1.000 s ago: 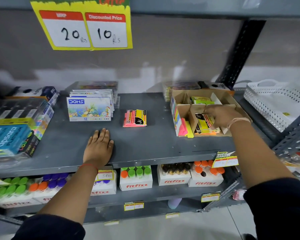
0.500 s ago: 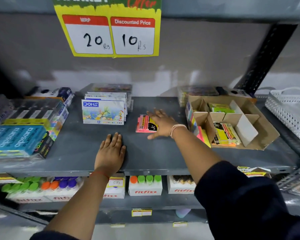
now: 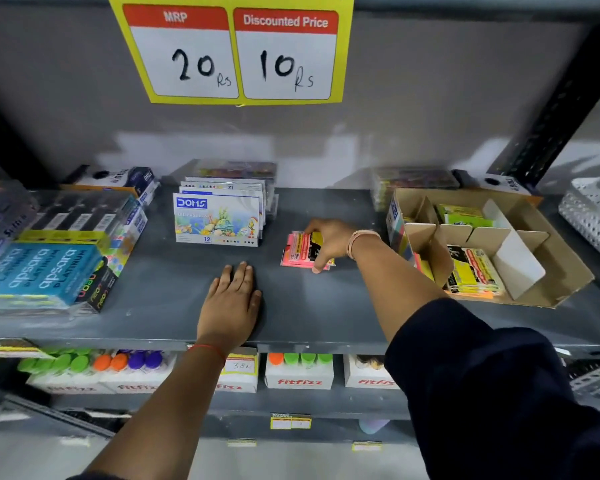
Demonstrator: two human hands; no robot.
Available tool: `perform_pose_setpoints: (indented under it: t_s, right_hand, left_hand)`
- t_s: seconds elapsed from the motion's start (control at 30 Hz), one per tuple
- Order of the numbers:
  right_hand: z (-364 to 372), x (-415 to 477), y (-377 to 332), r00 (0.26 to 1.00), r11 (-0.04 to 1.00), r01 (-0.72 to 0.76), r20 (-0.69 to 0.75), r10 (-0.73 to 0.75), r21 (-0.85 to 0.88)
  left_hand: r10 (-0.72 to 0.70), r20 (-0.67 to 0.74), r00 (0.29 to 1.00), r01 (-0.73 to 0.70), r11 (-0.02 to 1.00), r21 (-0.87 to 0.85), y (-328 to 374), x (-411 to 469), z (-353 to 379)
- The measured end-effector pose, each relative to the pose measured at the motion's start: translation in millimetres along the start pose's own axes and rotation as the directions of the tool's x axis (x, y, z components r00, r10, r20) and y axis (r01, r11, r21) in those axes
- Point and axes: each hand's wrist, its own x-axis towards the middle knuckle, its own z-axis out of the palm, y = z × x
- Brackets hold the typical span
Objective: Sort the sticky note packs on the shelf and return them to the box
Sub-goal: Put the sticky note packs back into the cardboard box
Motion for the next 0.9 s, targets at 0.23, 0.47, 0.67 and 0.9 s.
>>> perform_pose_setpoints:
  t_s: [0.23,0.47,0.67,0.9]
  right_hand:
    - [-12.2,-40.7,6.3,0.986,0.99,0.062,-0.159,-0.041,0.129]
    - [-99.8,-132.8,74.2,0.914,0.964,0.003,-0.393,0.106,0.268]
    - [-104.7,-182.7,125.2,0.905,0.913,-0.407,-0.136,0.402,-0.008]
    - [-81.1,-168.7,138.4,0.909,0.908,-0.415,-0.056,0.412,-0.06]
  left_hand:
    - [-0.002,0.015,1.0,0.002,1.0,-0.023,1.1,-0.3,-3.0]
    - [0.001,0.007,1.0,0.0,0.999,-0.044,2.5,-2.8,-2.7]
    - [0.003,0.0,1.0,-0.003,0.999,-0.049,3.1,-4.2,-3.5]
    - [0.001,0.006,1.0,-0.001,0.999,-0.041,3.4,-4.0,-4.9]
